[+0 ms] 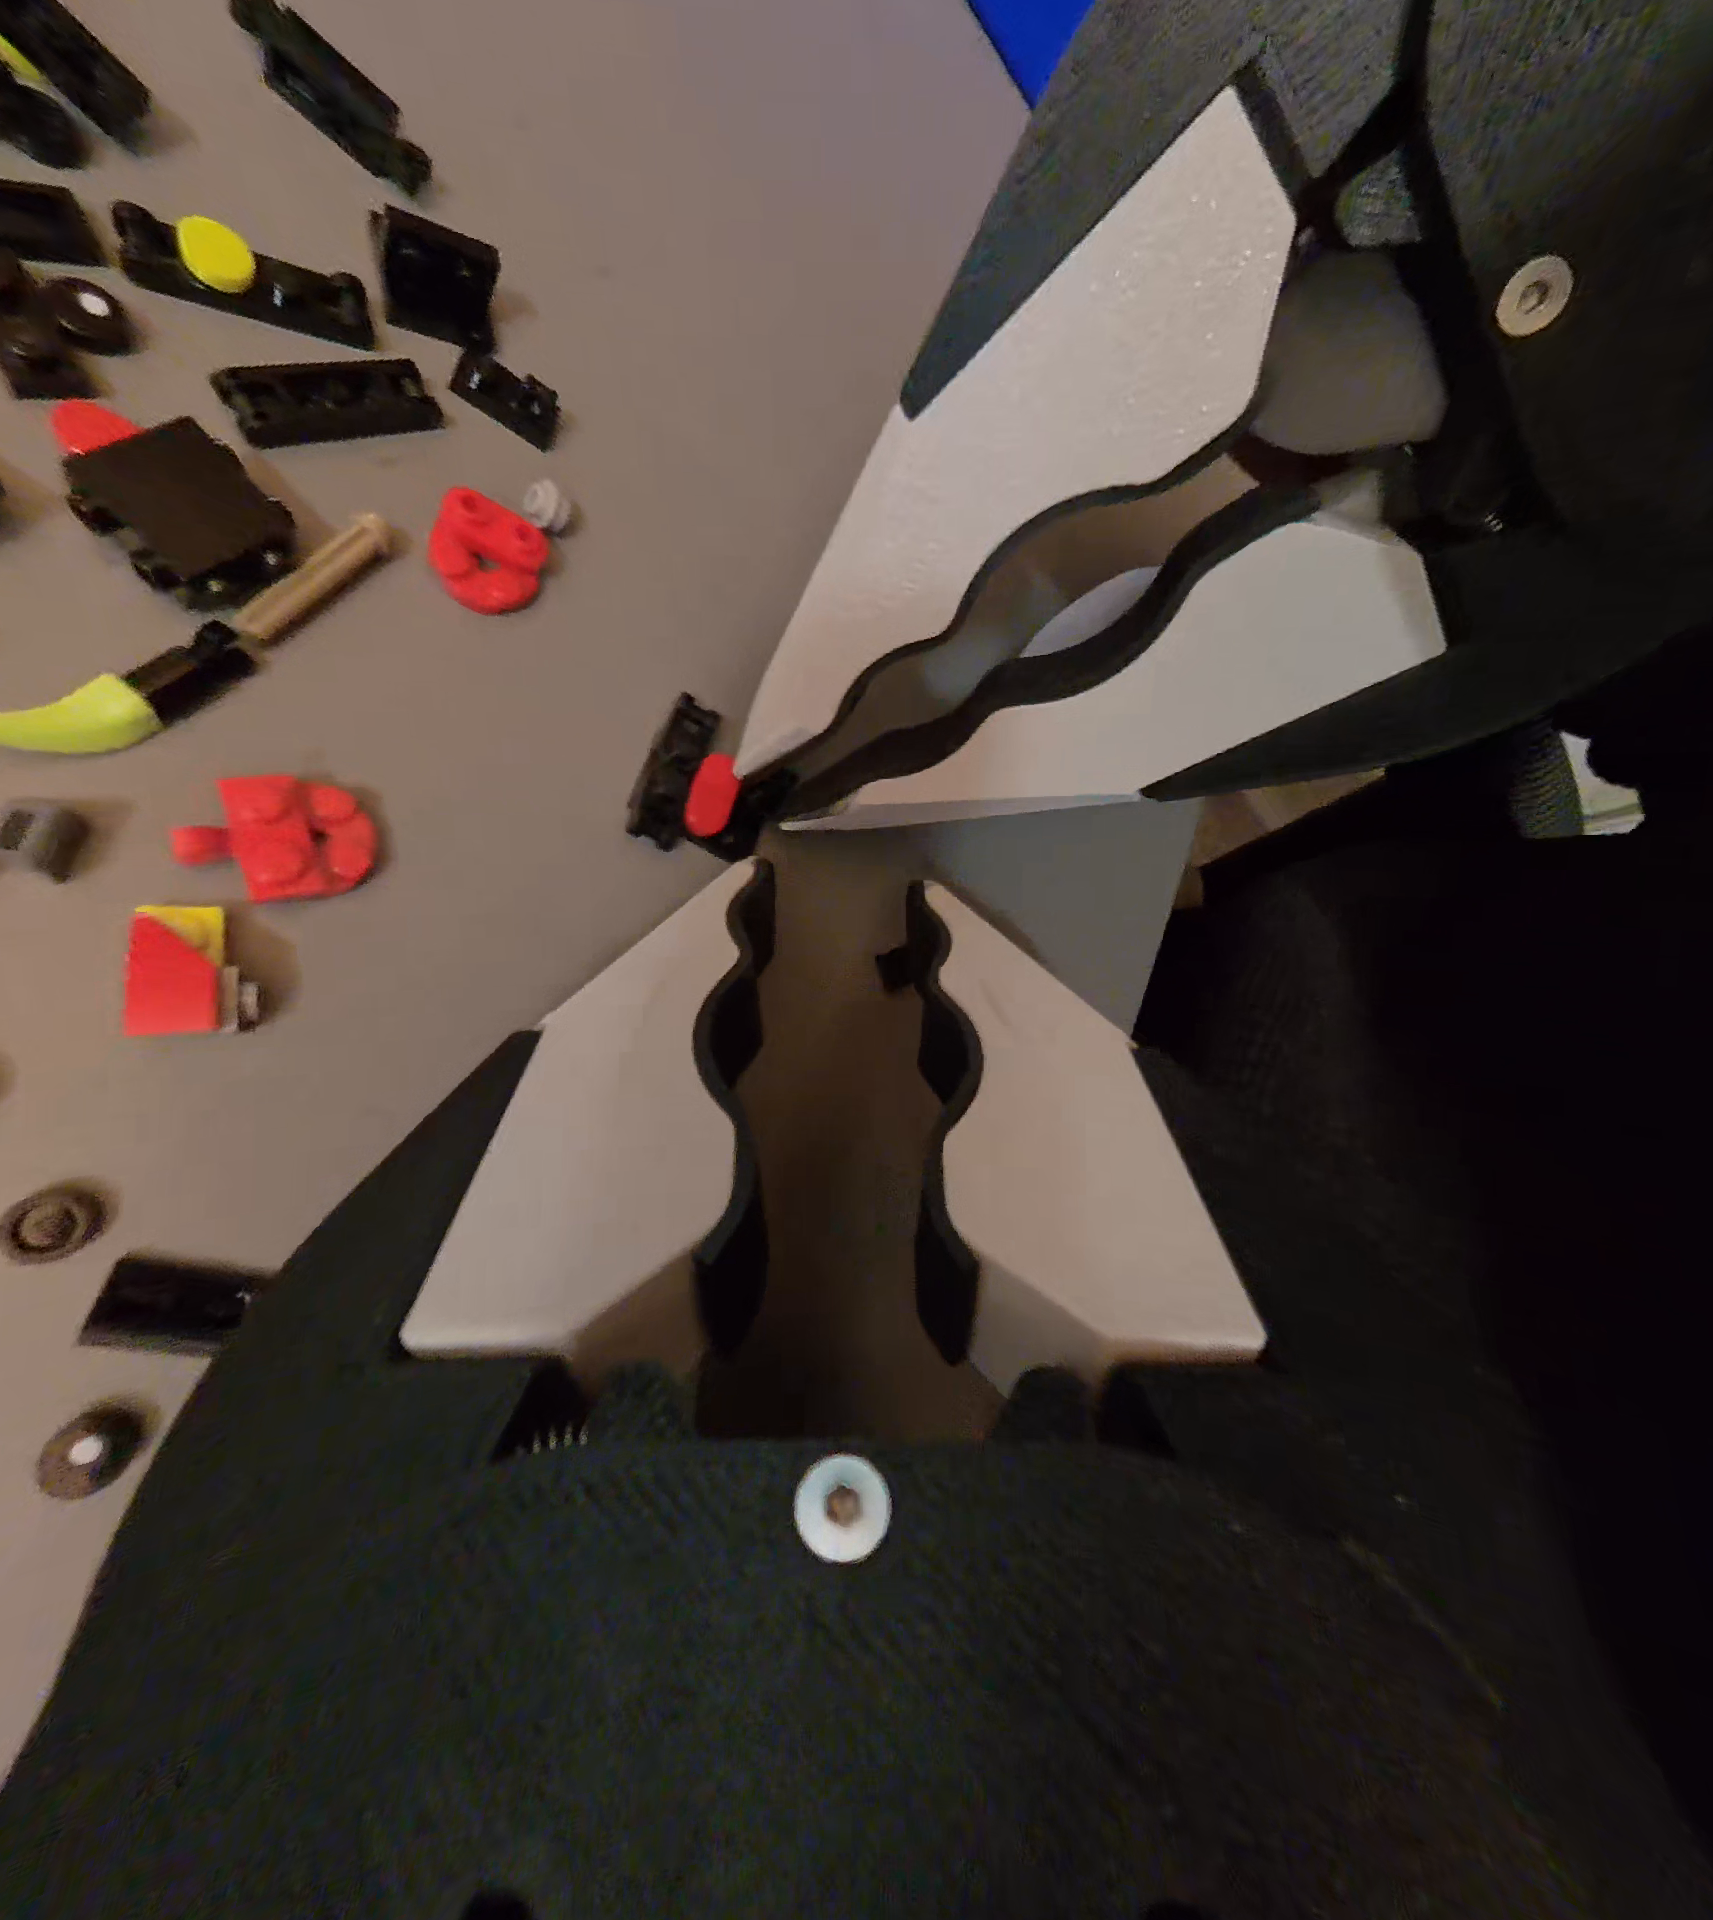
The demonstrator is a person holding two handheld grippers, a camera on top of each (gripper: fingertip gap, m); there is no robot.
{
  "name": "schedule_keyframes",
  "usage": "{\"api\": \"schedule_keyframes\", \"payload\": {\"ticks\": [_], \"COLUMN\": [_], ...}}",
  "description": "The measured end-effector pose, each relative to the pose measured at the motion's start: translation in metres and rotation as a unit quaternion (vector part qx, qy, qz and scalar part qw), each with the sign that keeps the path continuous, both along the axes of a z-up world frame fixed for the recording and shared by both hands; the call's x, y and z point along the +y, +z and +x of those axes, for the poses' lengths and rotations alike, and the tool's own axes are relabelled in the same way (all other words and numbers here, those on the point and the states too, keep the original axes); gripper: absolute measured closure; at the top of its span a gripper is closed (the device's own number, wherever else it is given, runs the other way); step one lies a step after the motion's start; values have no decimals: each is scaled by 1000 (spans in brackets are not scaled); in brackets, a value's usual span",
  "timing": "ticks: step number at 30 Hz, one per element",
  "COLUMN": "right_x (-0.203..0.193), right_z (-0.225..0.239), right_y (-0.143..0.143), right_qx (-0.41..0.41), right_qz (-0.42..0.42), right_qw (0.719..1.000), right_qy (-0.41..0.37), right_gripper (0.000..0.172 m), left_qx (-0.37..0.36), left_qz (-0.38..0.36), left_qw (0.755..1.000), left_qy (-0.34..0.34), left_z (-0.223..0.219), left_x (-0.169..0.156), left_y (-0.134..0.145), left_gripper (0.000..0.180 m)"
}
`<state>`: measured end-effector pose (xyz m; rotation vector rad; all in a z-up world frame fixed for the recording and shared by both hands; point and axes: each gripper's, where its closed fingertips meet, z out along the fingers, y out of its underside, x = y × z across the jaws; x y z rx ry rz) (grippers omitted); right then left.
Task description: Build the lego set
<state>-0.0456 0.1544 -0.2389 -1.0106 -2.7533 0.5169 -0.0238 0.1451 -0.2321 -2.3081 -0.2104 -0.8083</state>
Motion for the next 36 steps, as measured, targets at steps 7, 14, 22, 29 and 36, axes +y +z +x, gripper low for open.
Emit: {"api": "schedule_keyframes", "payload": {"ticks": [7, 14, 22, 29, 36], "right_x": [-1, -2, -3, -4, 1], "right_z": [-1, -1, -2, -2, -3], "right_y": [0, -1, -1, -2, 2], "right_qx": [-11, -28, -40, -36, 24], "right_qz": [17, 49, 80, 97, 80], "right_qw": [1000, 998, 995, 994, 996], "right_qy": [22, 38, 40, 43, 29], "right_gripper": [167, 167, 167, 167, 162], "left_qx": [8, 7, -1, 4, -4], "left_qz": [-2, -5, 0, 1, 5], "left_qw": [1000, 1000, 999, 999, 1000], "left_qy": [9, 27, 35, 32, 28], "left_z": [-1, -10, -10, -10, -8], "left_x": [0, -3, -1, -1, -3], "left_y": [-1, -1, 0, 0, 3], "left_gripper": [158, 156, 155, 155, 146]}}
